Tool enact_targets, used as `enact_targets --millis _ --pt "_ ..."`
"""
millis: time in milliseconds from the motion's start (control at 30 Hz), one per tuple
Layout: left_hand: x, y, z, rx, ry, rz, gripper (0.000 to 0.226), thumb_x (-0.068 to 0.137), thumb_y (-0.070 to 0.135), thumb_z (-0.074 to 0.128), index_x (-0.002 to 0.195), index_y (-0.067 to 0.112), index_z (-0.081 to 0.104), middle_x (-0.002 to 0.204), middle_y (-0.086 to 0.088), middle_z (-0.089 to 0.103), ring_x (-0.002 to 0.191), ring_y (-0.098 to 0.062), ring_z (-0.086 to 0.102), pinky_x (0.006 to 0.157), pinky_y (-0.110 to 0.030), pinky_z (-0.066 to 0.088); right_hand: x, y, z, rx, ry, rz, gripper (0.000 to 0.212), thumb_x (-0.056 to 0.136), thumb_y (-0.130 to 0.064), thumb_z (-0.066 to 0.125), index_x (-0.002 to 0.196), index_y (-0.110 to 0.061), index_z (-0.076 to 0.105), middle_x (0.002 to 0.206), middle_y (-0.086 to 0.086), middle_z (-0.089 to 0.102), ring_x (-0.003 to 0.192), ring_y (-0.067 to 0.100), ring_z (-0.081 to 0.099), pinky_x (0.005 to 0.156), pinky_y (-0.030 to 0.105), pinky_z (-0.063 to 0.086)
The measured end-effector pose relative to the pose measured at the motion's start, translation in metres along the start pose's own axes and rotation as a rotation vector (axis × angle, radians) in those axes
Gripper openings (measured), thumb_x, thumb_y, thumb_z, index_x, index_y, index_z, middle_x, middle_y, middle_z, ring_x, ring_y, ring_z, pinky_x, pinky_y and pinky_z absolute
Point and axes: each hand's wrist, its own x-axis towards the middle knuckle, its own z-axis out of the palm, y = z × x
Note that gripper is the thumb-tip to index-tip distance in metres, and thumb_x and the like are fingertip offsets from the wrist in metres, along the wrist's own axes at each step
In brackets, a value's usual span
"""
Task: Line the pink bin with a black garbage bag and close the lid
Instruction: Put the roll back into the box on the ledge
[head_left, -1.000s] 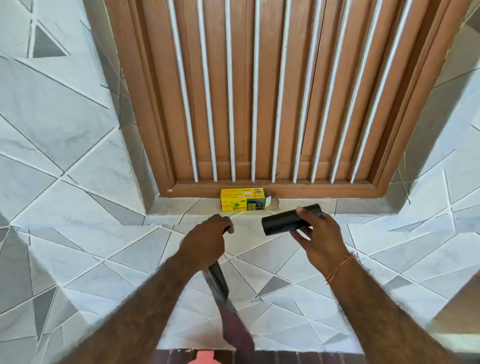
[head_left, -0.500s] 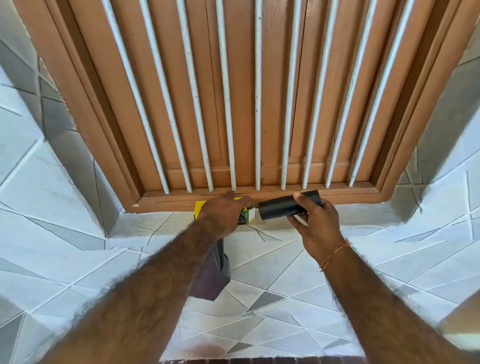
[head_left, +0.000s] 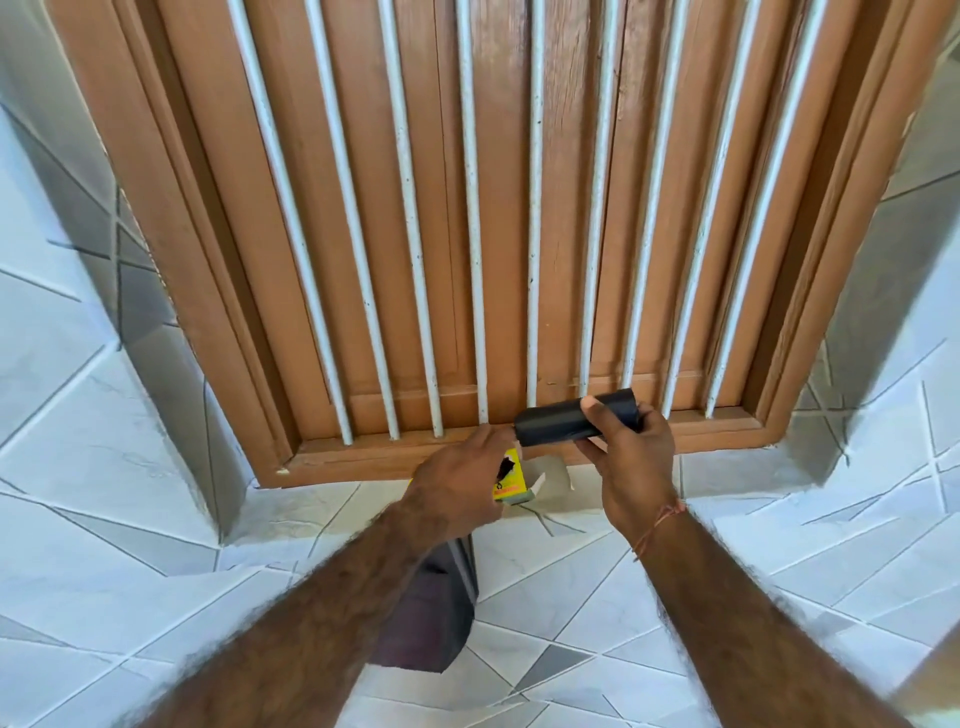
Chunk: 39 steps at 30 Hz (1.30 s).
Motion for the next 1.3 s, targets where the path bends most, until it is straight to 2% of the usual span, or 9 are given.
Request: enact_targets --millis 267,433,533,667,767,833,900,1000,1300 --pt "-0.009 -0.009 -0.019 -0.157 0.128 -0.044 0.08 0.073 0.032 0.074 0.138 0.035 0.027 0.131 0.008 0.044 0.102 -0.017 0.059 0.069 -0.026 0.045 -0.02 0.012 -0.002 -0.226 -0.031 -0.139 0.037 0.077 -0.015 0.078 0.107 -0.009 0.058 0.1 0.005 0.065 0.101 0.025 0.064 0.091 0.047 0.056" --pt "-0.015 -0.006 -0.023 -0.112 0.173 0.0 0.077 0.073 0.031 0.073 0.136 0.034 0.029 0.13 0.008 0.045 0.098 -0.019 0.061 0.07 -0.027 0.046 -0.03 -0.001 -0.005 -0.462 -0.19 -0.239 0.036 0.078 -0.017 0.077 0.109 -0.014 0.059 0.094 -0.003 0.066 0.095 0.016 0.062 0.085 0.027 0.052" --pt "-0.016 0.002 -0.027 -0.117 0.22 0.043 0.075 0.074 0.033 0.071 0.136 0.034 0.029 0.128 0.008 0.046 0.1 -0.019 0.061 0.069 -0.025 0.042 -0.037 0.002 0.002 -0.601 -0.169 -0.363 0.031 0.081 -0.036 0.073 0.104 -0.019 0.061 0.092 -0.008 0.067 0.092 0.008 0.061 0.09 0.034 0.051" --pt "-0.016 0.014 -0.034 -0.149 0.266 0.101 0.085 0.076 0.035 0.071 0.142 0.038 0.018 0.138 0.008 0.042 0.107 -0.019 0.059 0.074 -0.028 0.05 -0.046 0.02 0.004 -0.967 -0.228 -0.516 0.091 0.073 -0.088 0.014 0.132 -0.032 0.055 0.145 -0.002 0.045 0.139 0.023 0.032 0.112 0.045 0.029" --pt "-0.018 0.012 -0.035 -0.192 0.235 0.073 0.09 0.075 0.033 0.073 0.145 0.036 0.015 0.145 0.009 0.039 0.115 -0.019 0.055 0.081 -0.028 0.049 -0.049 0.022 0.008 -0.912 -0.296 -0.48 0.077 0.084 -0.077 0.018 0.148 -0.036 0.03 0.158 -0.009 0.018 0.148 0.015 0.01 0.115 0.036 0.013" --pt "-0.019 0.007 -0.034 -0.237 0.229 0.05 0.083 0.073 0.034 0.074 0.139 0.038 0.024 0.138 0.008 0.044 0.113 -0.017 0.056 0.082 -0.029 0.049 -0.048 0.017 0.011 -0.664 -0.205 -0.347 0.056 0.094 -0.05 0.046 0.145 -0.03 0.034 0.153 -0.002 0.031 0.137 0.019 0.034 0.106 0.034 0.037" --pt "-0.021 0.003 -0.034 -0.243 0.23 0.05 0.071 0.072 0.033 0.073 0.129 0.043 0.031 0.128 0.009 0.049 0.104 -0.017 0.058 0.077 -0.029 0.051 -0.045 0.013 0.012 -0.351 -0.165 -0.122 0.04 0.092 -0.024 0.062 0.13 -0.023 0.049 0.134 0.009 0.052 0.111 0.024 0.06 0.076 0.034 0.057" --pt "-0.023 0.003 -0.034 -0.236 0.212 0.052 0.061 0.074 0.033 0.071 0.12 0.047 0.034 0.122 0.007 0.047 0.097 -0.016 0.058 0.073 -0.029 0.052 -0.041 0.011 0.01 -0.285 -0.152 -0.07 0.02 0.09 -0.008 0.063 0.11 -0.008 0.06 0.11 0.023 0.066 0.081 0.024 0.067 0.055 0.03 0.056" --pt "-0.021 0.007 -0.034 -0.255 0.246 0.021 0.065 0.072 0.033 0.074 0.12 0.044 0.032 0.12 0.007 0.05 0.094 -0.016 0.059 0.069 -0.028 0.052 -0.045 0.019 0.022 -0.497 -0.203 -0.344 0.005 0.088 -0.02 0.066 0.083 -0.02 0.066 0.08 0.003 0.071 0.078 0.024 0.069 0.071 0.045 0.06"
